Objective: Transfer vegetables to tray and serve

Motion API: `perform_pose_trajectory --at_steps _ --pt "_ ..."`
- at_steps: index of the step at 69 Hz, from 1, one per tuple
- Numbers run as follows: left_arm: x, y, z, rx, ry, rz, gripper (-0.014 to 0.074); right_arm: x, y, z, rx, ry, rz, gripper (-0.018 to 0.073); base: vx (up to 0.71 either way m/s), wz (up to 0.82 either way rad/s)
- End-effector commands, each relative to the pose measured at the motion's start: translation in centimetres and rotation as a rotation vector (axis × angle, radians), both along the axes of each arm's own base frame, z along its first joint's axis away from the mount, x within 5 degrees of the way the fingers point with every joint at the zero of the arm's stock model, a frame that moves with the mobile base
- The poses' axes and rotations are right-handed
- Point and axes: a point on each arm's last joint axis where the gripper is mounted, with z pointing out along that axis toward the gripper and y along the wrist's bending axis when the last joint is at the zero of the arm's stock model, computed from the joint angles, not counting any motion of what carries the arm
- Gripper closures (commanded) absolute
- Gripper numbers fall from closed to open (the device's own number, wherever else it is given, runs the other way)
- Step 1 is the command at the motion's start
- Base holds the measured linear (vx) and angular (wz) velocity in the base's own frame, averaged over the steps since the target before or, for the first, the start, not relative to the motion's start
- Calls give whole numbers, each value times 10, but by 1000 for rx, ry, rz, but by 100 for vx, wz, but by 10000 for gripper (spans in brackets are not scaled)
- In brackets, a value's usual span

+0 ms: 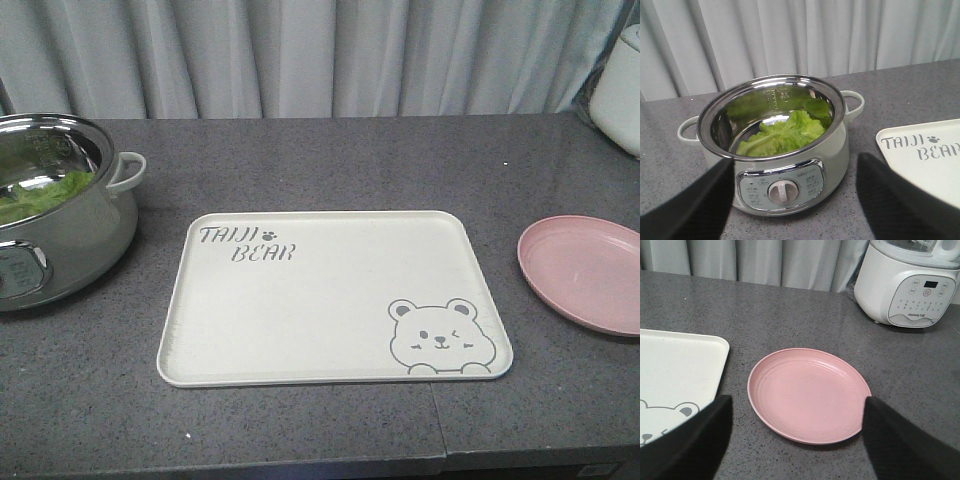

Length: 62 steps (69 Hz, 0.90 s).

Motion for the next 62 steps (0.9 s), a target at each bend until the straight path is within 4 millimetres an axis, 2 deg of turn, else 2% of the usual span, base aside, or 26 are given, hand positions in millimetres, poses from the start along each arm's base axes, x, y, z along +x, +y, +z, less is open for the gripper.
perform_pose_trajectory --at_steps 1,12,18,25,29,36,42,43,44,57,62 --pt "2 -1 15 1 -95 -10 -86 3 0 13 -28 -79 9 -124 0 0" --pt "2 -1 16 -11 -100 -13 -113 3 0 13 -27 -79 9 -132 0 0" --pt "3 -4 19 -90 -133 -27 -85 3 0 13 -27 -79 9 -107 0 0" --pt "9 -4 19 -84 -138 -28 -36 4 1 13 -5 -83 12 -66 0 0" --pt "19 -3 21 -61 -101 -21 -5 4 1 13 -1 -83 12 -37 0 0" --pt "45 -4 33 -59 1 -16 34 4 1 13 11 -87 14 10 0 0" --pt "76 -4 39 -52 124 -7 42 4 1 13 11 -87 14 44 0 0" --pt "80 -3 45 -49 129 -3 42 4 1 13 11 -87 14 50 0 0" --pt "87 -3 41 -47 165 0 42 4 1 13 11 -87 14 54 0 0" --pt "157 13 52 -37 390 65 41 4 1 13 11 -87 14 95 0 0" --pt "185 20 47 -41 468 61 41 4 1 13 11 -87 14 97 0 0"
